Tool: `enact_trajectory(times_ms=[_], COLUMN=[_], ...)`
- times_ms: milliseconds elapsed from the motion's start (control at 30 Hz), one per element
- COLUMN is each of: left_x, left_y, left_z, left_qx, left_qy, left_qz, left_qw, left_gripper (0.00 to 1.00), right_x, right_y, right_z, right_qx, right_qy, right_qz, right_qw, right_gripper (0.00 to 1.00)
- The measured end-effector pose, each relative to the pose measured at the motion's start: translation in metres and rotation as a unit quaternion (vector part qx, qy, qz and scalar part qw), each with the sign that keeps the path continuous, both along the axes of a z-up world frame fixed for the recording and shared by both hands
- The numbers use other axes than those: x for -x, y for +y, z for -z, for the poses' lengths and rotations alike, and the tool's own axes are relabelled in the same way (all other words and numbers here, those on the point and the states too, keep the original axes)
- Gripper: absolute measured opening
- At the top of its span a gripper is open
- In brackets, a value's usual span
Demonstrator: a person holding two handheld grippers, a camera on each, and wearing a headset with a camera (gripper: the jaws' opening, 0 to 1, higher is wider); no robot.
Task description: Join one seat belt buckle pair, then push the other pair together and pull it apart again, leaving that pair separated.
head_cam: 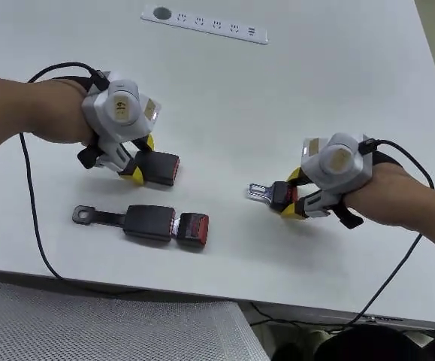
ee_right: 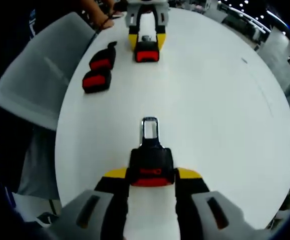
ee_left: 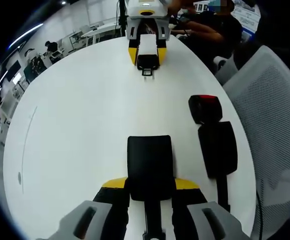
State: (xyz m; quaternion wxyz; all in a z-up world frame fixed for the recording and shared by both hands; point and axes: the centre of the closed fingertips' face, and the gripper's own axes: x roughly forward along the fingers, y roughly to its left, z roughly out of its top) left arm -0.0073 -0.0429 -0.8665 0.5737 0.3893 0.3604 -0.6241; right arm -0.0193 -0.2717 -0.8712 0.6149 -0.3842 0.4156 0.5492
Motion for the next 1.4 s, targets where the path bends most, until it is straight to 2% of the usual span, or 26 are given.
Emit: enact_trajectory(times_ms=[167,333,467,500,600,700,800,900,933,1000,1100,1167,1267,1333,1400], left_x=[-0.001,0.003,0.005,0.005,0.010,0.020,0.029,0.042,0.048,0.059,0.074,0.082,0.091,0.097,0.100], left_y=[0.000,0.001,0.003,0.004,0.008,0.020,0.030,0.046,0.053,0.068,0.086,0.096,0.106,0.112,0.119], left_z=[0.000,-0.002,-0.014,-0.021,-0.039,-0.055,-0.068,-0.084,-0.090,-0.094,-0.096,-0.097,-0.097,-0.097,-0.097], left_qx=[0.008,0.025,0.049,0.058,0.087,0.097,0.107,0.125,0.134,0.133,0.134,0.134,0.135,0.140,0.143], left_qy=[0.003,0.000,-0.006,-0.015,-0.026,-0.044,-0.055,-0.073,-0.077,-0.083,-0.087,-0.087,-0.089,-0.089,-0.094], left_qz=[-0.019,-0.036,-0.066,-0.072,-0.099,-0.118,-0.138,-0.167,-0.184,-0.195,-0.214,-0.236,-0.253,-0.270,-0.282], left_qw=[0.9998,0.9991,0.9966,0.9956,0.9910,0.9873,0.9831,0.9752,0.9708,0.9681,0.9637,0.9585,0.9539,0.9485,0.9440], left_gripper=[0.33,0.37,0.41,0.43,0.46,0.54,0.56,0.59,0.61,0.65,0.68,0.69,0.75,0.79,0.85], right_x=[-0.002,-0.005,-0.005,-0.006,-0.002,0.006,0.016,0.035,0.037,0.046,0.052,0.056,0.061,0.064,0.067], right_y=[-0.001,0.002,0.005,0.007,0.011,0.016,0.018,0.020,0.020,0.019,0.018,0.015,0.012,0.010,0.008], right_z=[-0.001,-0.005,-0.017,-0.023,-0.039,-0.055,-0.063,-0.070,-0.071,-0.074,-0.080,-0.082,-0.085,-0.088,-0.089], right_qx=[0.001,-0.012,-0.034,-0.046,-0.068,-0.101,-0.120,-0.142,-0.143,-0.150,-0.170,-0.174,-0.175,-0.180,-0.180], right_qy=[-0.010,-0.038,-0.057,-0.069,-0.083,-0.091,-0.090,-0.089,-0.089,-0.093,-0.096,-0.099,-0.103,-0.104,-0.106], right_qz=[0.004,0.013,0.036,0.047,0.066,0.098,0.122,0.147,0.148,0.162,0.190,0.199,0.205,0.213,0.215], right_qw=[0.9999,0.9991,0.9971,0.9955,0.9920,0.9859,0.9811,0.9748,0.9746,0.9709,0.9622,0.9592,0.9575,0.9546,0.9540], right_gripper=[0.44,0.54,0.58,0.60,0.63,0.66,0.68,0.71,0.72,0.74,0.79,0.82,0.86,0.88,0.90])
